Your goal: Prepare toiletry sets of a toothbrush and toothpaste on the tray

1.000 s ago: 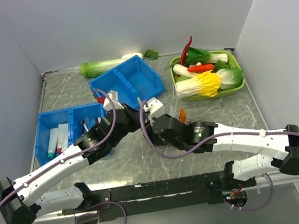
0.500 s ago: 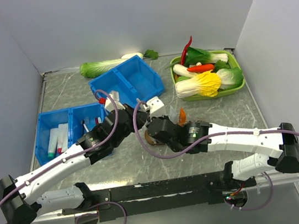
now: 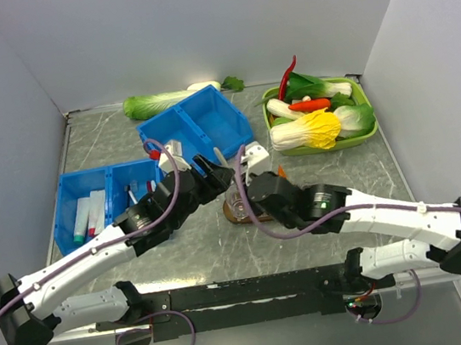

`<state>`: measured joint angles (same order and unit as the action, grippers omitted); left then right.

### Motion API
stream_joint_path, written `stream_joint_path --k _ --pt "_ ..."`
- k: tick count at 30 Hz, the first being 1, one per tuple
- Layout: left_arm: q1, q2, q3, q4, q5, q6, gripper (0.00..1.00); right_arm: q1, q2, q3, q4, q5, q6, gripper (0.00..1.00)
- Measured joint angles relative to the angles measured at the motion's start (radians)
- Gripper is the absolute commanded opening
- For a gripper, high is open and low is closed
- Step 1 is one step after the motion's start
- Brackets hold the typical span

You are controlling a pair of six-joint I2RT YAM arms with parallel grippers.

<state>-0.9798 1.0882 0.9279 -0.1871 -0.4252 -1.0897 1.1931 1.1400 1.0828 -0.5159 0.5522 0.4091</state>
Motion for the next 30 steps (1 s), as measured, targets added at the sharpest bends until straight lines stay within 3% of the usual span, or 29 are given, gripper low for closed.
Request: stream_joint_path --k 7,15,21,30 --pt "0.0 -0.097 -0.019 0.027 -0.007 0.087 0.94 -0.134 -0.118 -0.071 0.03 -0.199 -0.041 0.0" --pt "0.0 -0.109 -0.021 0.104 0.124 0.237 0.98 -0.237 -0.238 -0.138 0.071 -0.478 -0.098 0.0" --pt "0.0 -0.106 -0.031 0.167 0.193 0.228 0.91 -0.283 -0.27 -0.159 0.109 -0.619 -0.119 0.0" --pt "0.01 -0.043 -0.031 0.17 0.213 0.143 0.58 -0.291 -0.272 -0.181 0.156 -0.745 -0.137 0.0"
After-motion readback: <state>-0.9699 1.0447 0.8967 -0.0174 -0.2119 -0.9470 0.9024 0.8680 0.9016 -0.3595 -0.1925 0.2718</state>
